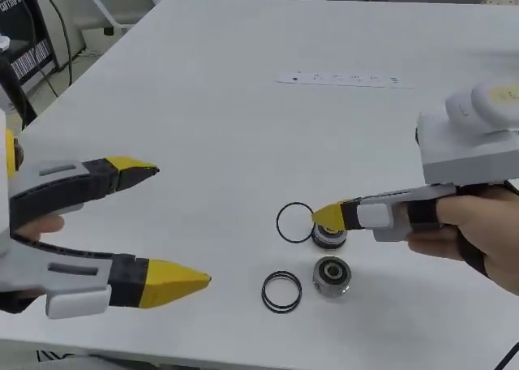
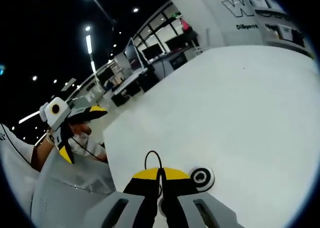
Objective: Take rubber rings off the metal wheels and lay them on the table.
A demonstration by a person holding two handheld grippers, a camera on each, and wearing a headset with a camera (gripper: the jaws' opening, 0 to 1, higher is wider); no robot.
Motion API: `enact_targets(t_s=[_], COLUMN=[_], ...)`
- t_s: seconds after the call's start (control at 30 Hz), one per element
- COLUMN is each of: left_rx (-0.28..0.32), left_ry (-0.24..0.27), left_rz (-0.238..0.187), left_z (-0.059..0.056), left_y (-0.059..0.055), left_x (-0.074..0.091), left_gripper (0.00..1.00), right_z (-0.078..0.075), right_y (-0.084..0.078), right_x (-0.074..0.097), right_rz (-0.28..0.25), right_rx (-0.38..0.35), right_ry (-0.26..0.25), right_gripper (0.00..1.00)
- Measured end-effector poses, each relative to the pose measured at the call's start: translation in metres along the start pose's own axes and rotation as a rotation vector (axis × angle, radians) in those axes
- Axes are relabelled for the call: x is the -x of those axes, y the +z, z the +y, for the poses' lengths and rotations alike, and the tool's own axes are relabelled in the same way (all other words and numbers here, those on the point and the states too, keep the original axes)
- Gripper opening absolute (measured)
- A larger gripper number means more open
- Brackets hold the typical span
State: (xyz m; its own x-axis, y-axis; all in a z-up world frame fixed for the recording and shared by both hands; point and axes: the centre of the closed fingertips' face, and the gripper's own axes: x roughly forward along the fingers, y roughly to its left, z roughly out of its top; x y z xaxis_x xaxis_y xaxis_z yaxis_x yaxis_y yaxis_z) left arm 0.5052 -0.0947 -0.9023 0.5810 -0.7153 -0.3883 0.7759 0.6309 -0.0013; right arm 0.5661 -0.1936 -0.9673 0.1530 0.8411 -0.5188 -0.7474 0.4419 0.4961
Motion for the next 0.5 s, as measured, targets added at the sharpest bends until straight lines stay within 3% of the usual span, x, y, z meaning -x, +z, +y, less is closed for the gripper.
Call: enact_targets(t_s=[0.3,0.5], left_rx=[0.024,0.043], left_ry=[-0.019,-0.014], left_rz=[0.037,0.027], left_z=[-0.012,-0.013], left_y=[-0.014,-0.016], left_x=[-0.002,0.000], left_gripper=[0.94,0.95], right_z=[0.009,0.012], right_y=[-0.016,-0.026], right_x=[-0.010,-0.013], right_rz=[0.069,0.114], right_rx=[0.003,0.002], right_ry=[0.033,0.042], right_gripper=[0.00,0.00])
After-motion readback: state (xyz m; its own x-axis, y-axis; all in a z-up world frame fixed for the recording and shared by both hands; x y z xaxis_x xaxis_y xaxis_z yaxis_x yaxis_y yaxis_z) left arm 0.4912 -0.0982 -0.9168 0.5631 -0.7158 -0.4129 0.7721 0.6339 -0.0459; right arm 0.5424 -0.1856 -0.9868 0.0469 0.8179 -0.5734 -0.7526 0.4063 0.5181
